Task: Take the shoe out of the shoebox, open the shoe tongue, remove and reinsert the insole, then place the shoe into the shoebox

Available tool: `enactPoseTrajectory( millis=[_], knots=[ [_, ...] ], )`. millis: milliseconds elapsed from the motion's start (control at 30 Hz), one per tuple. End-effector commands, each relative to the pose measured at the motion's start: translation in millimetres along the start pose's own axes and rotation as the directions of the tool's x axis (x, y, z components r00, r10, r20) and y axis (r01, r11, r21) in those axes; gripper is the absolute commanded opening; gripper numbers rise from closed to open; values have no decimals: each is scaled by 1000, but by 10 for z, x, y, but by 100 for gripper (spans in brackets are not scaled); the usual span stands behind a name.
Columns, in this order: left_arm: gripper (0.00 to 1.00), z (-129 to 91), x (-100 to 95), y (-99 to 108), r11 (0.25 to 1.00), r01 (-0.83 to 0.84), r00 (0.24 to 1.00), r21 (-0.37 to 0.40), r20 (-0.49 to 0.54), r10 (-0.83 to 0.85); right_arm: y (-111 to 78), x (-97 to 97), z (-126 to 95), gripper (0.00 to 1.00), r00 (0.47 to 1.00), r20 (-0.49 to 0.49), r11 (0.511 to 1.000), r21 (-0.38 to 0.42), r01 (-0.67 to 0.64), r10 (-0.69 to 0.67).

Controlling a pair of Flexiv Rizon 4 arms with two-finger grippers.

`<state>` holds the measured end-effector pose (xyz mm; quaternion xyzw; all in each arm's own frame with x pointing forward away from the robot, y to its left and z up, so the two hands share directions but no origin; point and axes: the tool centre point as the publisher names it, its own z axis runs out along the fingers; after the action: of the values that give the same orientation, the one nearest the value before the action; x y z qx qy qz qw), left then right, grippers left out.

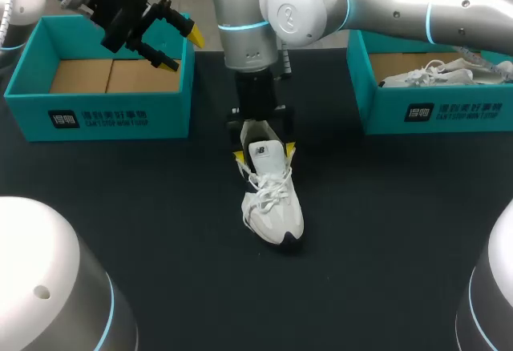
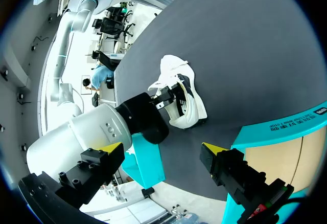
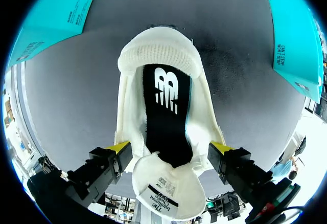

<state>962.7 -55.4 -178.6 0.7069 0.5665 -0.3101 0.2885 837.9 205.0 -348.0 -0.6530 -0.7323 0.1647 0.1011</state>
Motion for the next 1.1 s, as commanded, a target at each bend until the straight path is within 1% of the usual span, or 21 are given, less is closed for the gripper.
enactPoseTrajectory(
  millis=[33,267,433,833,1100],
  knots=[
    [100,1,1,-3,1000,-1,1000,-1,-2,1,-39,-30,11,100,1000,-6,1000,-6,-4,4],
    [100,1,1,-3,1000,-1,1000,-1,-2,1,-112,-52,-5,100,1000,-13,1000,-4,-16,16],
    [100,1,1,-3,1000,-1,1000,-1,-2,1,-213,-64,-57,100,1000,-17,1000,-6,-22,22],
    [100,1,1,-3,1000,-1,1000,-1,-2,1,-579,-121,-168,100,999,-1,998,-31,-49,49],
    [100,1,1,-3,1000,-1,1000,-1,-2,1,-809,-107,-199,100,999,8,998,-37,-53,53]
  ],
)
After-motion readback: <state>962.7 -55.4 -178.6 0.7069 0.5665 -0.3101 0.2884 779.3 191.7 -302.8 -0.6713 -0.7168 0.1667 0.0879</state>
